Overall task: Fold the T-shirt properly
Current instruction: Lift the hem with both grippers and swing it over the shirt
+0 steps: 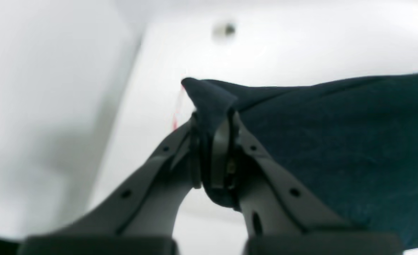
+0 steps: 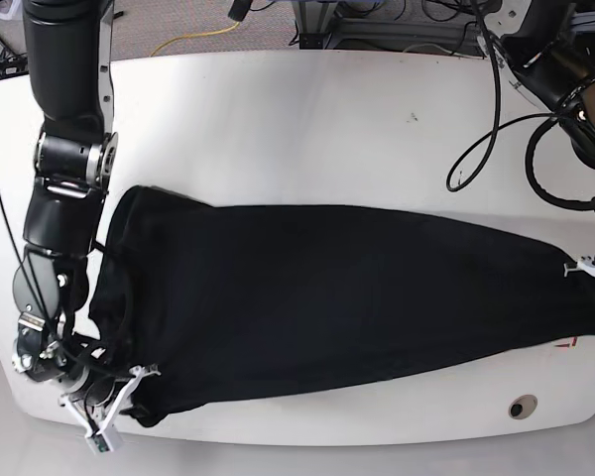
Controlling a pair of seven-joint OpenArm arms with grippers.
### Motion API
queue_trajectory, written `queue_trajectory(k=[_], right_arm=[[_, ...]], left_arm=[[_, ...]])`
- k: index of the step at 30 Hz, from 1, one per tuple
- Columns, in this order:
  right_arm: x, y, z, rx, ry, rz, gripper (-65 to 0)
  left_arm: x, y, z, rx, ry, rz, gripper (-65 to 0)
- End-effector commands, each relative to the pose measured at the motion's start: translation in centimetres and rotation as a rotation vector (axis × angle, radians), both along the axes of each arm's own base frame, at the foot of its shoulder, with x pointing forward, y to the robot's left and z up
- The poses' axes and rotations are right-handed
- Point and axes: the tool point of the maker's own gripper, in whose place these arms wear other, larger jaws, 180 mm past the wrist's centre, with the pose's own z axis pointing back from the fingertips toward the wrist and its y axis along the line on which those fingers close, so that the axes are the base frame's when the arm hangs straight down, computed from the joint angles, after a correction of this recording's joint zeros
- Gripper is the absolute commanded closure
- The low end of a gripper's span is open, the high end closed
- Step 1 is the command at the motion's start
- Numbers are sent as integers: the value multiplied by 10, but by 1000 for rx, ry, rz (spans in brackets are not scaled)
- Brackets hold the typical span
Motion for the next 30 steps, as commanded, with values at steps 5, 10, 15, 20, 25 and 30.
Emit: queue_trajectory(k=[5,10,15,20,25,30], right_arm=[[17,-28,118,-80,-192,-24,0],[9,-33,180,-156,-292,-38,0],[-15,-42,219,-270,-355,-76,0],[-32,-47,206,-308,-351,-96,0],[-52,-57,158,-333,-291,-99,0],[-78,-68,95,-330,-190,-119,0]], left_arm=[[14,-1,90,154,-183,-20,0],[17,7,145,186,-306,2,0],[16,7,187,191,-413,10,0],[27,-13,192,229,-407,-53,0],[30,-24,171,281,-337,-115,0],[31,-33,133,302,-240,-167,0]])
